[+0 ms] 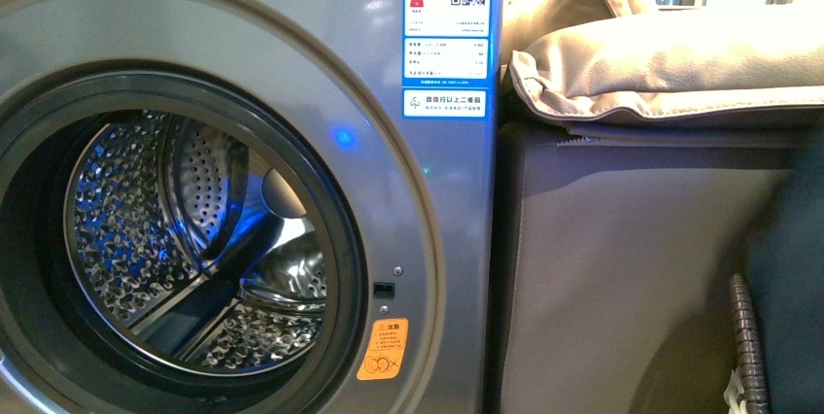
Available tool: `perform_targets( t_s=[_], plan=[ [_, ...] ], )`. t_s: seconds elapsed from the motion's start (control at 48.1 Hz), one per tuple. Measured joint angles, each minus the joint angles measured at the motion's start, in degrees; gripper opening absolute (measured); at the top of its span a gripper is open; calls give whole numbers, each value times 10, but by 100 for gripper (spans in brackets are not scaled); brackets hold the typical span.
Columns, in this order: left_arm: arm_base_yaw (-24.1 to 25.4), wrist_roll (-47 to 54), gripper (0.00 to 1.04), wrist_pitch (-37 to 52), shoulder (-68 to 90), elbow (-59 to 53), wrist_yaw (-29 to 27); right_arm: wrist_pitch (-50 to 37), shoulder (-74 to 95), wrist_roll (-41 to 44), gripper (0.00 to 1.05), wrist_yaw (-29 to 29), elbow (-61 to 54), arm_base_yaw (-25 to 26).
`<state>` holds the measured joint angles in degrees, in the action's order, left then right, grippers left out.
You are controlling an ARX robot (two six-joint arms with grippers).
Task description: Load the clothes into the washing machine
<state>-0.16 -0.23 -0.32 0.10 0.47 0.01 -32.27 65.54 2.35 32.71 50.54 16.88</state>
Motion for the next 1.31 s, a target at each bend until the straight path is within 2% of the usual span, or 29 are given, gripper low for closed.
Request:
perform_targets(
  t_s=[0.353, 0.623, 1.039, 1.184, 1.309],
  plan=[
    [0, 0, 98, 0, 0, 0, 0, 79, 13, 24, 5, -74, 193, -163],
    [0, 0, 98, 0, 0, 0, 0, 187, 78, 15, 5, -96, 335, -261],
    [0, 0, 98, 0, 0, 0, 0, 315, 211, 29, 5, -173, 556, -461],
    [0, 0, 98, 0, 0, 0, 0, 338, 243, 38, 5, -189, 603, -494],
    [0, 0, 98, 0, 0, 0, 0, 338, 250, 37, 5, -193, 607, -502]
  ],
)
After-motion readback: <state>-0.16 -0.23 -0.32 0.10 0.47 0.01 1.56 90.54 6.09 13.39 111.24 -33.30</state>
